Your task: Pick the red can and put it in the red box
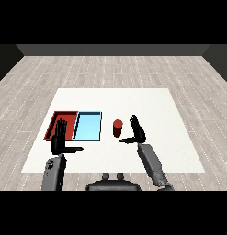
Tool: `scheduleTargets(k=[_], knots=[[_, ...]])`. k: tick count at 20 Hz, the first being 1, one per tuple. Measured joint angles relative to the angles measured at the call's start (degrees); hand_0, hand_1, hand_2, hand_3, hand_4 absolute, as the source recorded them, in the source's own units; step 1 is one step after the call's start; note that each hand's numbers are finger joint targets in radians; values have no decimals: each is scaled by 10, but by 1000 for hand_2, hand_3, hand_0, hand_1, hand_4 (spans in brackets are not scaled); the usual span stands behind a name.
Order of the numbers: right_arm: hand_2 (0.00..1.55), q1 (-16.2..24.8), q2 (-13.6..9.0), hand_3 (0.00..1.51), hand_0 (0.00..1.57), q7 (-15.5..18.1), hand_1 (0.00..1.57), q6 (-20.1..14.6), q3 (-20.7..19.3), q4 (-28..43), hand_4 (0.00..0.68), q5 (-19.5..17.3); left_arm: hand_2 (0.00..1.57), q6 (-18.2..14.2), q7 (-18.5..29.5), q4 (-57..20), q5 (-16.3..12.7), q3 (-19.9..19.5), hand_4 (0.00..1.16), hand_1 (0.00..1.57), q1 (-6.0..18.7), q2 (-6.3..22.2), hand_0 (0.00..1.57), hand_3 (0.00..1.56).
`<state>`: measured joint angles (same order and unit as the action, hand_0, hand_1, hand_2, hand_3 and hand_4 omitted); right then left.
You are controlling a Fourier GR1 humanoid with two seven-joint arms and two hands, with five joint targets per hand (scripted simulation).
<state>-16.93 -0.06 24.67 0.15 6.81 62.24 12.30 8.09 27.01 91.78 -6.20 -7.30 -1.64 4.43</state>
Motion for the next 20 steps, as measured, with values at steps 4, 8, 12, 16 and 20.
scheduleTargets(k=[4, 8, 12, 16, 20], knots=[[0, -3, 0, 0, 0, 26, 0, -6, 21, -27, 0, 17, 0, -4, -4, 10, 0, 4, 0, 0, -6, -6, 0, 0], [0, -18, 0, 0, 0, 36, 0, -12, 34, -55, 0, 33, 0, -1, -26, 20, -13, -5, 0, 0, 2, 2, 0, 0], [0, -31, 0, 0, 0, 41, 0, -17, 41, -74, 0, 47, 0, -11, -25, 16, -6, 2, 0, 0, 10, -6, 0, 0], [0, -50, 1, 0, 0, 51, 0, -21, 52, -102, 0, 70, 0, -5, -7, 8, -1, 4, 0, 0, 0, -6, 0, 0], [0, -88, 1, 0, 0, 73, 0, -42, 81, -153, 0, 113, 0, -1, -5, 2, -3, 1, 0, 0, 1, -2, 0, 0]])
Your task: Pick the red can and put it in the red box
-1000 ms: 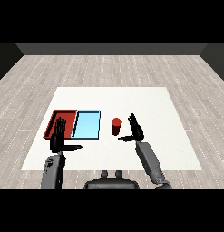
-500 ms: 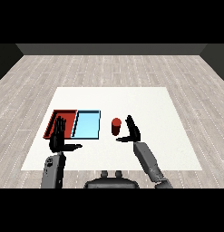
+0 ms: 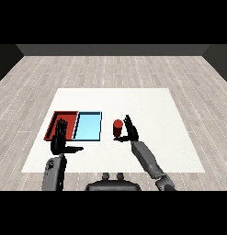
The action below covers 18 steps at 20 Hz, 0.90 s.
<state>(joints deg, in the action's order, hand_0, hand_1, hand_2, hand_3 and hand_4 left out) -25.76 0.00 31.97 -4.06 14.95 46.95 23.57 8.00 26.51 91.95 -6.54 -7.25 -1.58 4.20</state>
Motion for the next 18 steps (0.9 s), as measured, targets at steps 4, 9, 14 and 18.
scheduleTargets(k=[4, 9, 14, 18], knots=[[0, -11, 0, 0, 0, 2, 0, -6, 12, -15, 0, 14, 0, 7, 20, -2, 1, 2, 0, 0, -20, -4, 0, 0], [0, -39, 0, 0, 0, 16, 0, -8, 17, -57, 0, 30, 0, -1, -4, 13, -5, 0, 0, 0, -10, -3, 0, 0], [0, -73, -2, 0, 0, 13, 0, -20, 37, -79, 0, 65, 0, -7, -10, 21, -2, 5, 0, 0, -7, -8, 0, 0], [0, -93, -1, 0, 0, 23, 0, -23, 60, -112, 0, 91, 0, -4, 4, 3, -2, 0, 0, 0, -2, -5, 0, 0]])
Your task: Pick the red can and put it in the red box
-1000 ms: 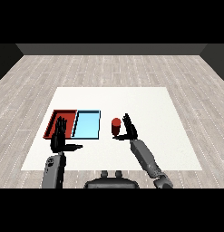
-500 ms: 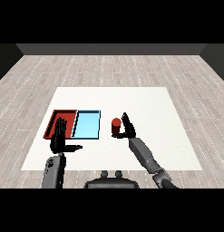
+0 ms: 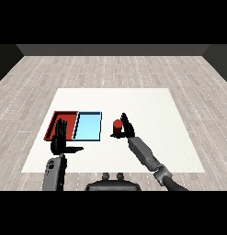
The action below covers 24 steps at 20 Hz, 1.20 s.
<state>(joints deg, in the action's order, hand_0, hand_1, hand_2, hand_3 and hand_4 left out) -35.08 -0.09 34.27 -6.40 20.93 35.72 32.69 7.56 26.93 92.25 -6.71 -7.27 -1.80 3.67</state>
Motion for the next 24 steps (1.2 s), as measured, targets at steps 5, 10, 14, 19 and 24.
scheduleTargets(k=[5, 10, 14, 19, 24], knots=[[0, -42, 1, 0, 0, 13, 0, 0, 26, -54, 0, 50, 0, 3, 2, -4, -4, -5, 0, 0, 1, 3, 0, 0], [0, -65, 1, 0, 0, 28, 0, 0, 65, -87, 0, 95, 0, 2, -6, 12, -5, -6, 0, 0, -9, 5, 0, 0], [0, -87, 1, 0, 0, 25, 0, -5, 95, -101, 0, 125, 0, -1, -7, 21, -4, -4, 0, 0, -12, 3, 0, 0], [0, -100, 1, 0, 0, 12, 0, -44, 142, -93, 0, 174, 0, -3, -10, 18, -4, -6, 0, 0, -3, 3, 0, 0], [1470, -124, 1, 1416, 1486, -30, 1486, -127, 164, -122, 536, 191, 0, -2, -14, 17, -11, -13, 0, 0, -1, 6, 0, 0]])
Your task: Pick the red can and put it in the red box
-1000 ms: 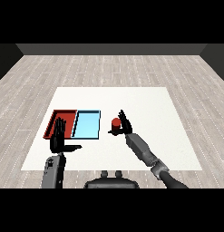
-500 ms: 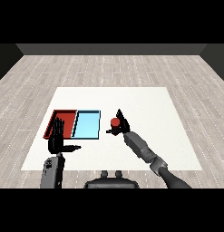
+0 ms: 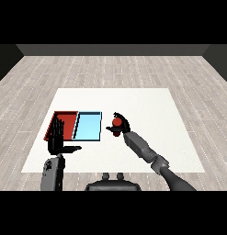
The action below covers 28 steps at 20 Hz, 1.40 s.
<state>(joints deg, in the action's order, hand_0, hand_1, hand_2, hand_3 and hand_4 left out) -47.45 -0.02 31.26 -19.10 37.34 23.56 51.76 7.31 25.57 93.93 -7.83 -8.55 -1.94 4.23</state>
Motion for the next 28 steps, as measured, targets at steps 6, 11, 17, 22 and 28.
scheduleTargets(k=[6, 11, 17, 22, 28], knots=[[1456, -25, 0, 1412, 1477, -53, 1477, -84, 47, -26, 524, -3, 0, 2, 7, -4, 3, 2, 0, 0, 0, -1, 0, 0], [1486, -30, -2, 1416, 1526, -74, 1526, -115, 79, -28, 527, 1, 0, -1, 5, -10, 6, 2, 0, 0, 2, -1, 0, 0], [1463, -27, -1, 1394, 1508, -54, 1508, -129, 93, -21, 540, 8, 0, -1, 1, -2, 8, 6, 0, 0, -2, -1, 0, 0], [1453, -40, 0, 1383, 1541, -32, 1541, -138, 86, -11, 583, 2, 0, 7, 9, 3, 7, 13, 0, 0, -13, -6, 0, 0], [1454, -34, -30, 1376, 1512, -34, 1512, -125, 64, 42, 541, -39, 0, -7, 1, 11, 35, 41, 0, 0, -9, -18, 0, 0]])
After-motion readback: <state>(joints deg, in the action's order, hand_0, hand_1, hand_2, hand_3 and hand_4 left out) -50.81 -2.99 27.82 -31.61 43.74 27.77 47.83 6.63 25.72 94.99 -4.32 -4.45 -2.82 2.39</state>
